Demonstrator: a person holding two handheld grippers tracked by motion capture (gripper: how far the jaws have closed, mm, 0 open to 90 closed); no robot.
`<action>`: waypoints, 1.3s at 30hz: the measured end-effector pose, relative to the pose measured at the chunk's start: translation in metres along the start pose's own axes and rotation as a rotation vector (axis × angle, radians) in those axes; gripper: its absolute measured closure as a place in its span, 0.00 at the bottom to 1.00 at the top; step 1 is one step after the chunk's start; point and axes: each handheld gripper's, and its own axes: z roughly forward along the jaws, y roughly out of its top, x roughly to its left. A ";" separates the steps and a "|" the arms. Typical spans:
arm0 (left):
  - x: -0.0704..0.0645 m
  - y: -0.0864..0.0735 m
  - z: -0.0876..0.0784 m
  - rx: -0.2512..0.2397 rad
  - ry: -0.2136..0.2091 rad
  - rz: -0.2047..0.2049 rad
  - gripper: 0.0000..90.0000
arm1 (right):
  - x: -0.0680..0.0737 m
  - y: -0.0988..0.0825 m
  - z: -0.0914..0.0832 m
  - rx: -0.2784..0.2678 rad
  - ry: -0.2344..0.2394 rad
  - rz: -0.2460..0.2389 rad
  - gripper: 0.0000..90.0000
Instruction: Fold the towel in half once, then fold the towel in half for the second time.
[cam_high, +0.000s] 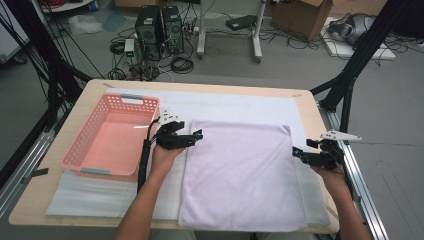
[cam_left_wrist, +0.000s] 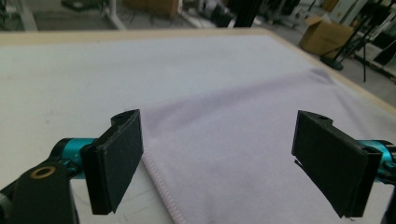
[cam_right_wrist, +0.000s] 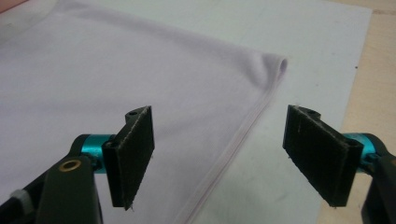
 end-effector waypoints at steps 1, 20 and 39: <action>-0.002 -0.002 -0.003 -0.011 -0.005 -0.005 0.20 | 0.001 -0.004 -0.004 -0.012 0.013 0.000 0.24; -0.014 -0.019 -0.023 -0.035 -0.043 0.096 0.25 | 0.020 -0.003 -0.011 -0.063 0.021 -0.034 0.21; 0.007 -0.005 0.007 0.105 0.017 0.026 0.28 | 0.007 0.007 0.009 -0.002 -0.027 0.024 0.21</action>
